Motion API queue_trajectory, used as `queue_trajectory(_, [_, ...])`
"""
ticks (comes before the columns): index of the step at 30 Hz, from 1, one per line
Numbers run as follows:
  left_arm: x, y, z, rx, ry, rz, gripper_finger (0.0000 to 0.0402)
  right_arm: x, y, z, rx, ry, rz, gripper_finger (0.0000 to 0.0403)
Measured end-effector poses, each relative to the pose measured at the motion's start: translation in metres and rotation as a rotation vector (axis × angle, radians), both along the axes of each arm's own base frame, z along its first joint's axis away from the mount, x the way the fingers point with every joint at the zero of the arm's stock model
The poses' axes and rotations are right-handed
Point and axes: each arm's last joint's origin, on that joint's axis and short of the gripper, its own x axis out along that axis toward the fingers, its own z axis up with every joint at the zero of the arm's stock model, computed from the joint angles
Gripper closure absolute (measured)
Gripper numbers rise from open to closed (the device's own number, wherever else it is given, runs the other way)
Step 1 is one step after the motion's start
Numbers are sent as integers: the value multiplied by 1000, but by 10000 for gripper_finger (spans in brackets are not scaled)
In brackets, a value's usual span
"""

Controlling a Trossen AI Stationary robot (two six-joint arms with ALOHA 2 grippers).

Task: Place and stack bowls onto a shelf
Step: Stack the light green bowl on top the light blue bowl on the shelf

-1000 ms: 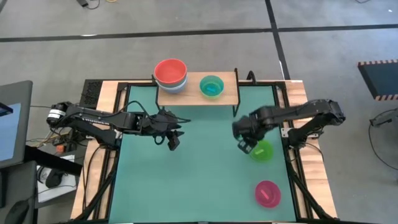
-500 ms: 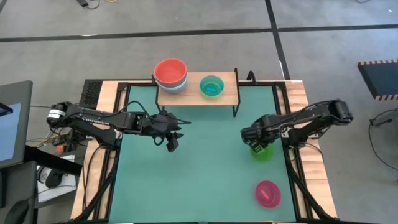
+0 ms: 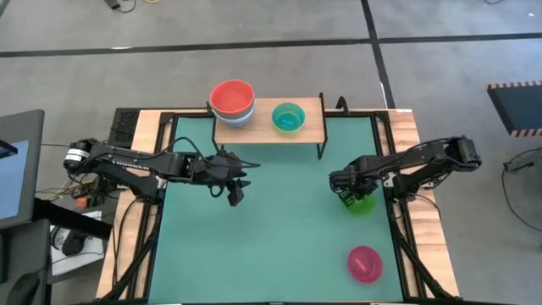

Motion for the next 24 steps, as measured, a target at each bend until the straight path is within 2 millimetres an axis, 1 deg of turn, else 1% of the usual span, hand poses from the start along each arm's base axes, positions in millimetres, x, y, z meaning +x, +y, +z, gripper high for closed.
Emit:
queue_trajectory(4, [0,1,1,25,-6,28,260,1,2,15,-45,-17,-16,301])
queue_trajectory(7, [1,5,2,64,-10,22,260,-3,1,22,-123,-7,-30,292])
queue_trajectory(10, [5,14,2,83,-25,8,260,-8,0,17,-135,1,-42,268])
queue_trajectory(14, [15,25,-1,53,-63,-1,260,-16,-3,2,-128,28,-56,230])
queue_trajectory(16, [18,30,-4,24,-70,-5,260,-15,-3,0,-123,18,-47,219])
queue_trajectory(18, [24,33,-6,5,-97,-18,260,-12,-4,-2,-115,14,-52,218])
queue_trajectory(20, [25,34,-8,-8,-86,-28,260,-12,-5,-3,-98,12,-51,234])
queue_trajectory(21, [27,34,-9,-7,-95,-28,260,-12,-5,-2,-89,7,-49,249])
queue_trajectory(24, [27,34,-11,-8,-84,-27,260,-10,-6,-3,-70,-10,-36,321])
